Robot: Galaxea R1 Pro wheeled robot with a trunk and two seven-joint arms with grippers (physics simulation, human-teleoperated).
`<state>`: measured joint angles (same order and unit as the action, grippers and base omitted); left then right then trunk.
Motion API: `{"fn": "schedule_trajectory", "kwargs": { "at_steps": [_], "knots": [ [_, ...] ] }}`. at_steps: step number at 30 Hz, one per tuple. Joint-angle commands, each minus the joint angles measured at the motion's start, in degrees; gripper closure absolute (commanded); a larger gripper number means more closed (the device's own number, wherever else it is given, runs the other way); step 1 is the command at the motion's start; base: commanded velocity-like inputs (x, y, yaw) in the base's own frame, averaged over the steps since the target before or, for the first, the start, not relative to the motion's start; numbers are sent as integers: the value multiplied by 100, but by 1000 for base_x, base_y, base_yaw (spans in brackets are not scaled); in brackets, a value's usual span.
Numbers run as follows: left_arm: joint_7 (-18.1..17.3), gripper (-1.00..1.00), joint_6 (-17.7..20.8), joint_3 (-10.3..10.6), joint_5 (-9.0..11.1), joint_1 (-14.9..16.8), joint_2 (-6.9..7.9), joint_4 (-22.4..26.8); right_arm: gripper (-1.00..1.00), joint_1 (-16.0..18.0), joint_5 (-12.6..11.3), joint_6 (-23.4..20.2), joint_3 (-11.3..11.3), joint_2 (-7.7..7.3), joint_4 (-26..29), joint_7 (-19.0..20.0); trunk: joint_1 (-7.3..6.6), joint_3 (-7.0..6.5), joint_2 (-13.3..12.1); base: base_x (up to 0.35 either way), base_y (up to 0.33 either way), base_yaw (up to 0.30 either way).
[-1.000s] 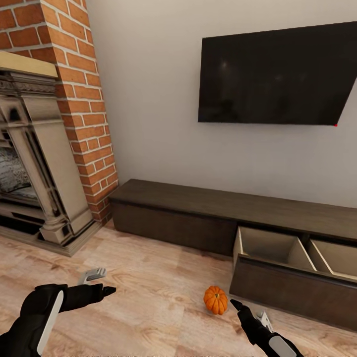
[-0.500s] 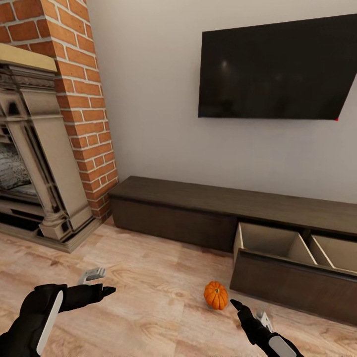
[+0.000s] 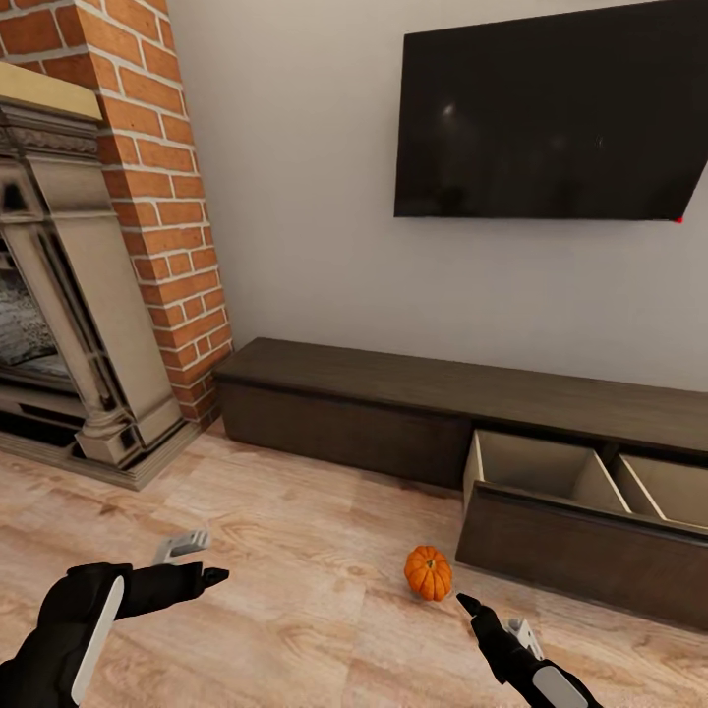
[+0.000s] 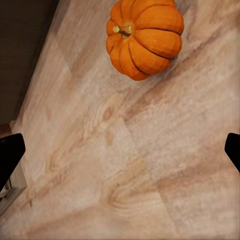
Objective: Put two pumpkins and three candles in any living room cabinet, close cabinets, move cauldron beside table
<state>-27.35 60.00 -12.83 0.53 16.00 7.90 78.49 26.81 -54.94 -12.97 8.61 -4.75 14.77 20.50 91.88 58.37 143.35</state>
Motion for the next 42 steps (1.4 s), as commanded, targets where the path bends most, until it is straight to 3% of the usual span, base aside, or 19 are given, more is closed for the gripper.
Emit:
{"fn": "schedule_trajectory", "kwargs": {
  "at_steps": [1, 7, 11, 23, 38, 42],
  "knots": [
    [-37, -100, 0, 0, 0, 0, 0, 0, -100, 0, 0, 7, 0, 0, 0, -1, 0, 0, 0, 0, 0, 0],
    [-786, -100, 0, -6, -30, 0, 25, 4, -100, 0, 1, 75, 0, 0, 0, -4, 0, 0, 0, 5, 0, 0],
    [-986, -100, 0, -14, -70, 0, 35, 2, -100, 0, 1, 82, 0, 0, 0, -11, 0, 0, 0, 180, 0, 0],
    [-1026, -100, 0, -17, -79, 0, 45, 1, -100, 0, 1, 91, 8, 9, 0, -19, 0, 0, 0, 243, 0, 0],
    [-1058, -100, 0, -27, -52, 0, 53, 24, -100, 0, 1, 127, 9, 9, 0, -19, 0, 0, 0, 18, 0, 0],
    [-1061, -100, 0, -38, -38, 0, 54, 66, -100, 0, 1, 128, 9, 9, 0, -19, 10, 89, 5, 0, 0, 0]
  ]
}}
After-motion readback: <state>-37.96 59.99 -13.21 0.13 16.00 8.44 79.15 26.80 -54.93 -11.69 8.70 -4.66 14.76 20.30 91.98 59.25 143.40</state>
